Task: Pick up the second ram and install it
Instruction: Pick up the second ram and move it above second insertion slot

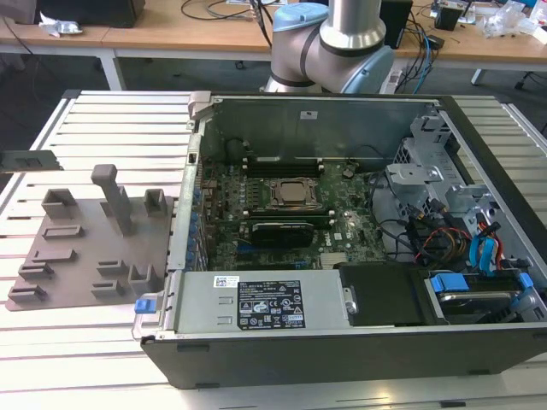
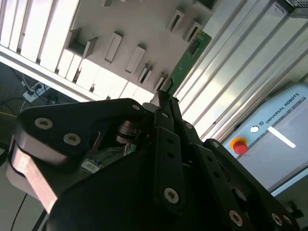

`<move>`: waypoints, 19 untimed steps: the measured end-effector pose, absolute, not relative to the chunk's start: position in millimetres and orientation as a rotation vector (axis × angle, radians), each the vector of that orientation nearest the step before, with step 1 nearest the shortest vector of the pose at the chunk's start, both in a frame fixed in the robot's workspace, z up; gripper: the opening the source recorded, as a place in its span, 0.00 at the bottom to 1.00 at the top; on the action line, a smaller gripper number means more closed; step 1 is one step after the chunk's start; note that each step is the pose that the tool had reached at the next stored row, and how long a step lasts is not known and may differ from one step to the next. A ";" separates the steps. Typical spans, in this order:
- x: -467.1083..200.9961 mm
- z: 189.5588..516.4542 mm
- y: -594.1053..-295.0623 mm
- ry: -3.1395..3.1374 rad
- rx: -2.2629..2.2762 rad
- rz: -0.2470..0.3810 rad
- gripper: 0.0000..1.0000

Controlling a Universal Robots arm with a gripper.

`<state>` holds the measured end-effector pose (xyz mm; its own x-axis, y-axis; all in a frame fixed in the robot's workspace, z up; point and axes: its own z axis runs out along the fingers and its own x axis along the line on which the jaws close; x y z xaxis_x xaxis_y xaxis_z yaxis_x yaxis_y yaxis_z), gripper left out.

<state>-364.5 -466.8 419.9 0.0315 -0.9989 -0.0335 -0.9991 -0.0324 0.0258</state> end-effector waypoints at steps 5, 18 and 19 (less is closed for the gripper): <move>-364.5 423.8 -466.8 2.182 -2.253 0.066 0.13; -302.4 423.9 -466.8 2.182 -2.253 0.065 0.13; -296.3 423.9 -466.8 2.182 -2.253 0.065 0.13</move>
<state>-296.3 -466.8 423.9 0.0315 -0.9990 -0.0331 -0.9991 -0.0324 0.0258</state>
